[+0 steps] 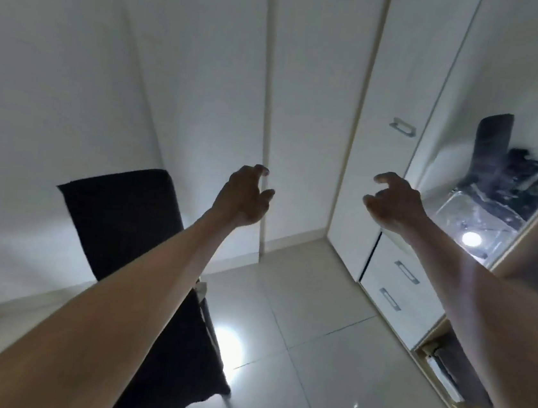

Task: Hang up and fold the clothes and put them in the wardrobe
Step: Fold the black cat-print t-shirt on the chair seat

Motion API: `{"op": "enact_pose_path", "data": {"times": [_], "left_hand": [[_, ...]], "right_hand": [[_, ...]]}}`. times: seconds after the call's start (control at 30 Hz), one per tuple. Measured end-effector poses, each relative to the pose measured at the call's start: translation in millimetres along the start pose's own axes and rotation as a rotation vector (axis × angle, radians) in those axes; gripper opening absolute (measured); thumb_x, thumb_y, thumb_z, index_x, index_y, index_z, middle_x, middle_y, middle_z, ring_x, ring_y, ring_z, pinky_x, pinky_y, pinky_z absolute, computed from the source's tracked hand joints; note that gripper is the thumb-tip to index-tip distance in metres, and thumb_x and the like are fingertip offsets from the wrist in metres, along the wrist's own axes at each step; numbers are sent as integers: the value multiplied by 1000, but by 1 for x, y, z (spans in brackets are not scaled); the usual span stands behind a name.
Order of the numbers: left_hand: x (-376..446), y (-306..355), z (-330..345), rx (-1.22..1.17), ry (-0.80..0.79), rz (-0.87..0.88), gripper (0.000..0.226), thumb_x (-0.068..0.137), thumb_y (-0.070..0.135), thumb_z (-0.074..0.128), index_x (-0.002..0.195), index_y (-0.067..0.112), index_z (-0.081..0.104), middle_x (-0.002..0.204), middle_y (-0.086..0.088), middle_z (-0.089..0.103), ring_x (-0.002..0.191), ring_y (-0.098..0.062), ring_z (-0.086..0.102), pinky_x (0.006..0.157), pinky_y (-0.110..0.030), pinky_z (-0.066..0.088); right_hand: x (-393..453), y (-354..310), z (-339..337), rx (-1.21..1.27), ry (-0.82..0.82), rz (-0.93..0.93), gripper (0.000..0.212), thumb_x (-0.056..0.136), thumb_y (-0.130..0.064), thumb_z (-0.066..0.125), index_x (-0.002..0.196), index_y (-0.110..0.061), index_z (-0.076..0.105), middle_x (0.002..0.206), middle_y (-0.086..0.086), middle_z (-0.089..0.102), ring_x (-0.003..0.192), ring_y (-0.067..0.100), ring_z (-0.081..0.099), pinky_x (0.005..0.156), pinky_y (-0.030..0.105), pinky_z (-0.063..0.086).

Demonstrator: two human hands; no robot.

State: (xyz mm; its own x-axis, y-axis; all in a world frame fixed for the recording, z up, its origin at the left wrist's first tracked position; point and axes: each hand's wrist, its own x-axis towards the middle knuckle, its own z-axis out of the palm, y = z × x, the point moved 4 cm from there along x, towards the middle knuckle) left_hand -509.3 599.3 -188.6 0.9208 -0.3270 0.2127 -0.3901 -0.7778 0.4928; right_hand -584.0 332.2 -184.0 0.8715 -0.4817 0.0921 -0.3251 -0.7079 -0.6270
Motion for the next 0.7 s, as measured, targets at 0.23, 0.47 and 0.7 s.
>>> {"op": "enact_pose_path", "data": {"times": [0.23, 0.47, 0.7], "left_hand": [[-103, -194, -90, 5, 77, -293, 45, 95, 27, 64, 137, 13, 54, 141, -9, 54, 123, -25, 57, 102, -33, 46], [-191, -348, -113, 26, 38, -518, 35, 93, 28, 66, 124, 12, 63, 127, -7, 64, 115, -25, 62, 100, -35, 48], [-212, -436, -62, -34, -111, -631, 34, 92, 27, 67, 122, 12, 65, 124, -4, 66, 111, -22, 64, 94, -28, 46]], "right_hand": [[-58, -125, 133, 86, -178, -131, 40, 92, -21, 61, 132, -18, 58, 122, 6, 69, 127, 25, 53, 99, 25, 37], [-144, -191, 287, -40, -462, -272, 32, 95, -19, 58, 125, -12, 61, 114, 4, 72, 116, 25, 59, 99, 27, 37], [-165, -197, 400, -70, -664, -219, 30, 92, -20, 60, 123, -19, 64, 124, 6, 68, 105, 22, 65, 81, 25, 45]]}}
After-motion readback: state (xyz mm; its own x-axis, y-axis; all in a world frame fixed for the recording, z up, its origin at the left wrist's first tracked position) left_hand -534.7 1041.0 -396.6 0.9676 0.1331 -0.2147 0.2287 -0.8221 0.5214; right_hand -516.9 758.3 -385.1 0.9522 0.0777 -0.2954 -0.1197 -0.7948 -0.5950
